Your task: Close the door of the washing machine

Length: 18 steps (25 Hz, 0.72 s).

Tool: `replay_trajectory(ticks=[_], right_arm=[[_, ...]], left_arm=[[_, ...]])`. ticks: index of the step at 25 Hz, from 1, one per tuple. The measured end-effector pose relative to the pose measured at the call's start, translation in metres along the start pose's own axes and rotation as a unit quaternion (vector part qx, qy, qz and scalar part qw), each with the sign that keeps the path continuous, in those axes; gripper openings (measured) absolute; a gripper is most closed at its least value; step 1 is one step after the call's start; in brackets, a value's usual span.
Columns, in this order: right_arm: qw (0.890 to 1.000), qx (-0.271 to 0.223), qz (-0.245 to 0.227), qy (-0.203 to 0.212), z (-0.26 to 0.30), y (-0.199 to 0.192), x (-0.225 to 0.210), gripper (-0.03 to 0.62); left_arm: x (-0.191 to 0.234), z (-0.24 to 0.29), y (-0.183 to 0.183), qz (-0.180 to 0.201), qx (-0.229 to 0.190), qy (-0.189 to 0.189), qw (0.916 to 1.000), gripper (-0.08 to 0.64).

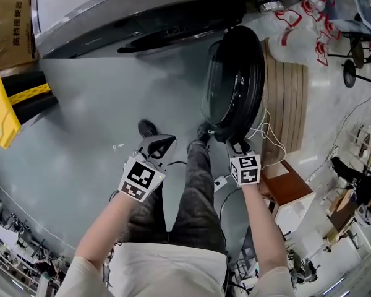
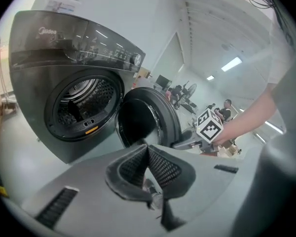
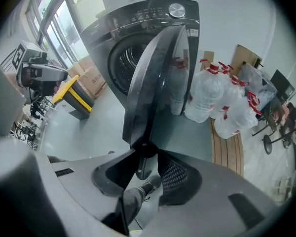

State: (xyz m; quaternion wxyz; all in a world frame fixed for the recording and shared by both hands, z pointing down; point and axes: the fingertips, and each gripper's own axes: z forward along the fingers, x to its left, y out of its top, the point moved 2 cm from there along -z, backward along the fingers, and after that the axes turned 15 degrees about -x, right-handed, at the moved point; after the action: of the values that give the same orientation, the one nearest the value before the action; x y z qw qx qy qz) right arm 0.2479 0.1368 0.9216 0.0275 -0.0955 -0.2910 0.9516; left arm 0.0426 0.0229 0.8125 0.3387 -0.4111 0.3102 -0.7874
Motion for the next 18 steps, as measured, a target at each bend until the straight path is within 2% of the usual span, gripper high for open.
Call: replay_trajectory(ticks=[4, 13, 18], right_arm=[[0.999, -0.006, 0.035, 0.0, 0.02, 0.017, 0.043, 0.161], [0.998, 0.002, 0.066, -0.008, 0.058, 0.057, 0.104, 0.177], [0.996, -0.002, 0.083, 0.01, 0.08, 0.097, 0.136, 0.186]], left_arm=[[0.021, -0.025, -0.002, 0.013, 0.0, 0.011, 0.9999, 0.009], [0.062, -0.061, -0.007, -0.011, -0.009, 0.043, 0.999, 0.009], [0.088, -0.088, -0.006, -0.025, -0.01, 0.062, 0.9977, 0.009]])
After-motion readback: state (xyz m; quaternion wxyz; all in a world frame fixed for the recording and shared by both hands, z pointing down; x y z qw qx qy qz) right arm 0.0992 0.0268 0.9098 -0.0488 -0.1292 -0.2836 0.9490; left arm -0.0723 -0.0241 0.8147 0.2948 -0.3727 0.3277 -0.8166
